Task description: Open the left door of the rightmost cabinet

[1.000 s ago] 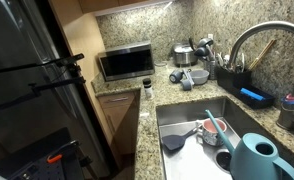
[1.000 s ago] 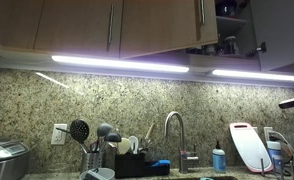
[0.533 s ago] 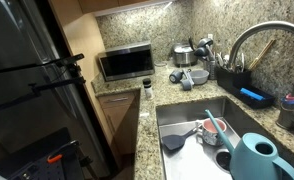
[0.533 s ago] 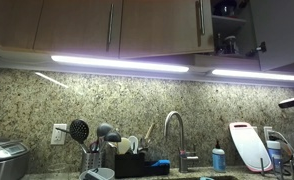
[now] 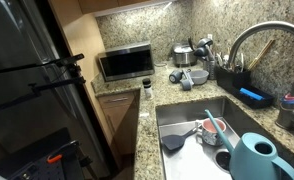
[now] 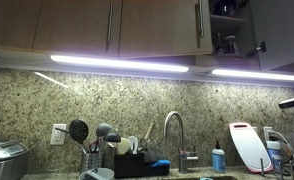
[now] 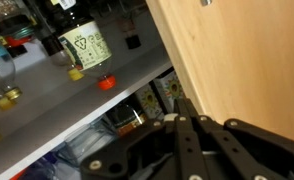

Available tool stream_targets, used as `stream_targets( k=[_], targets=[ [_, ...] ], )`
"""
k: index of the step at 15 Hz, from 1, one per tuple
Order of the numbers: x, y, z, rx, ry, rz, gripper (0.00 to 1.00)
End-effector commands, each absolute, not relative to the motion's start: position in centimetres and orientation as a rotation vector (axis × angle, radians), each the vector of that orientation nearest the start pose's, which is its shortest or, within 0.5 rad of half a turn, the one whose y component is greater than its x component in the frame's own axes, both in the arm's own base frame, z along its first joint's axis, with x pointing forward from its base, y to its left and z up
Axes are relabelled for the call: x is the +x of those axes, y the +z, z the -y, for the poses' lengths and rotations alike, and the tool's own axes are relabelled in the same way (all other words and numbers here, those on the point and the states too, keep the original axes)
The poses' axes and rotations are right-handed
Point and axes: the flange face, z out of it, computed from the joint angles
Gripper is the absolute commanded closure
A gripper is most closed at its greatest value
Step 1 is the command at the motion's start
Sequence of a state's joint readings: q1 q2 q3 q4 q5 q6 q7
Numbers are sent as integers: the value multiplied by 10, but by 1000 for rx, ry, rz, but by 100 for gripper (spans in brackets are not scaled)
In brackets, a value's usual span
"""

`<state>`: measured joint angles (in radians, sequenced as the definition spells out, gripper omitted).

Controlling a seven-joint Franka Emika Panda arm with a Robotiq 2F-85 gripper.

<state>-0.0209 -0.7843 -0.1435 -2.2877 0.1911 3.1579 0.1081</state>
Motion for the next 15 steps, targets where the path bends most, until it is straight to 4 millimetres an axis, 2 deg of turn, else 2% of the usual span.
stream_targets(
  k=[1,2,6,8,11,15],
  targets=[
    [371,825,139,-1824,-2181,-784,100],
    [387,826,152,-1799,-2171,-858,100],
    [409,834,196,-1685,-2173,-1098,100],
    [417,838,195,-1685,-2176,-1135,100],
    [427,837,175,-1779,-2159,-1114,100],
    [449,836,133,-1930,-2042,-1033,100]
  ],
)
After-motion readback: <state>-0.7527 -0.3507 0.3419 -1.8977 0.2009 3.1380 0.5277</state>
